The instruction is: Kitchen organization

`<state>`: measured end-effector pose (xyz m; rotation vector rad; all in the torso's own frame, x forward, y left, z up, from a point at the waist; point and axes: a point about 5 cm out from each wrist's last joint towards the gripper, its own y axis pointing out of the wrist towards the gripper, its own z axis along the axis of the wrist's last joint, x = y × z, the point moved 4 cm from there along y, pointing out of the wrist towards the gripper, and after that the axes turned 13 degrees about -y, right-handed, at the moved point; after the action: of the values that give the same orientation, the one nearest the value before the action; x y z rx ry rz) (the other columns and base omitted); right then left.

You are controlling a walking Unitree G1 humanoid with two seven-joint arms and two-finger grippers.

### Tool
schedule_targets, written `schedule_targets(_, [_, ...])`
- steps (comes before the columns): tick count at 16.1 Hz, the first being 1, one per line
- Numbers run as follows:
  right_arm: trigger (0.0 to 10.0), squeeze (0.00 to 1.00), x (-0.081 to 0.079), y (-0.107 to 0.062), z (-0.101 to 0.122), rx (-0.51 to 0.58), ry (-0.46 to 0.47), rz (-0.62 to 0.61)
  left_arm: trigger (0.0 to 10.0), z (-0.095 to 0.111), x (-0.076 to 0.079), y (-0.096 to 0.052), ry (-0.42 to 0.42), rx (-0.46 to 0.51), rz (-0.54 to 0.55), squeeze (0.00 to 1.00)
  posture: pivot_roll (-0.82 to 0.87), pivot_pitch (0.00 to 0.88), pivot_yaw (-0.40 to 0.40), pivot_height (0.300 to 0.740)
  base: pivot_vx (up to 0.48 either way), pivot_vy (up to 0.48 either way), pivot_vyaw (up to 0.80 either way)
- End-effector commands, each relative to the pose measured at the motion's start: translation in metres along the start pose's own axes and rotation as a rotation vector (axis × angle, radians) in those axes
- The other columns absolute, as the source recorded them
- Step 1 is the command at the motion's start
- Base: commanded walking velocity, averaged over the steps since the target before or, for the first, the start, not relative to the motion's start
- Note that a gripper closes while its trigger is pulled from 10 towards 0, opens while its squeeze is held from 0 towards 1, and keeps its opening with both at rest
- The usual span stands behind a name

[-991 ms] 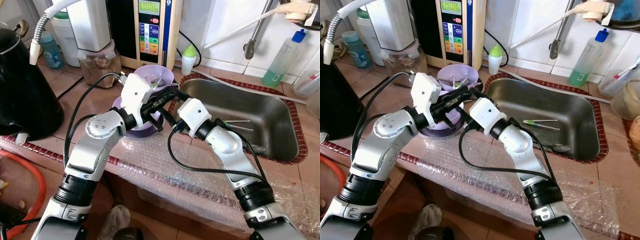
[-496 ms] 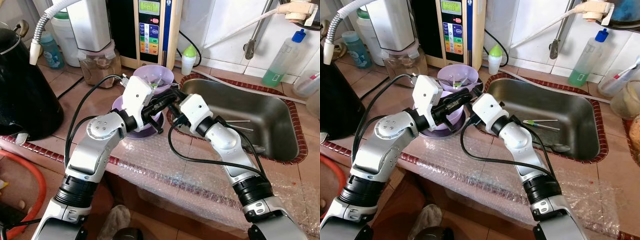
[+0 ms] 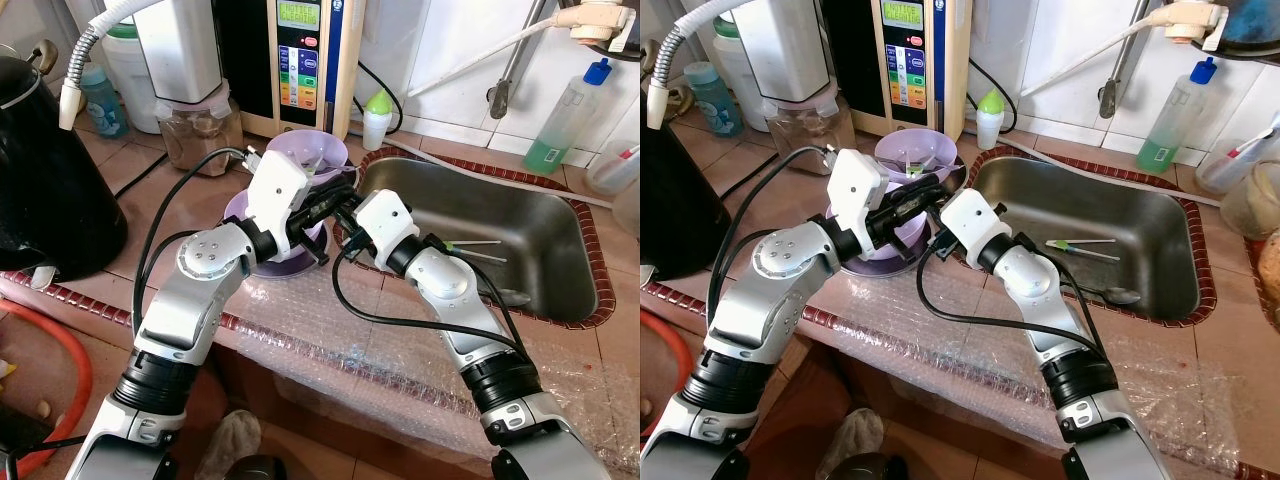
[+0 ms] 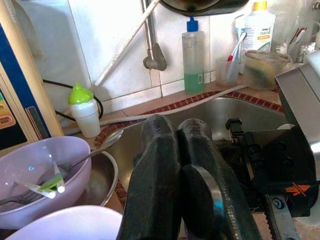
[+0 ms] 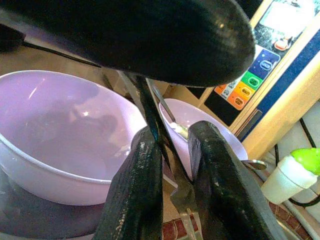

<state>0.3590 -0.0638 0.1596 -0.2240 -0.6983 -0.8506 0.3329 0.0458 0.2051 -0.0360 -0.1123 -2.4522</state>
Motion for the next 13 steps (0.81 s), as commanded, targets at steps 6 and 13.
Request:
schedule_targets(6, [0.0, 0.0, 0.028, -0.005, -0.013, -0.054, 0.056, -0.121, 10.0, -0.005, 0.001, -0.002, -0.001, -0.006, 0.0, 0.0, 0.06, 0.0, 0.02, 0.74, 0.0, 0.0, 0.0])
schedule_targets(13, [0.0, 0.0, 0.046, -0.01, -0.029, -0.141, 0.015, -0.207, 10.0, -0.014, 0.007, -0.002, -0.003, -0.015, -0.007, 1.0, 0.06, 0.0, 0.02, 0.74, 0.0, 0.0, 0.0])
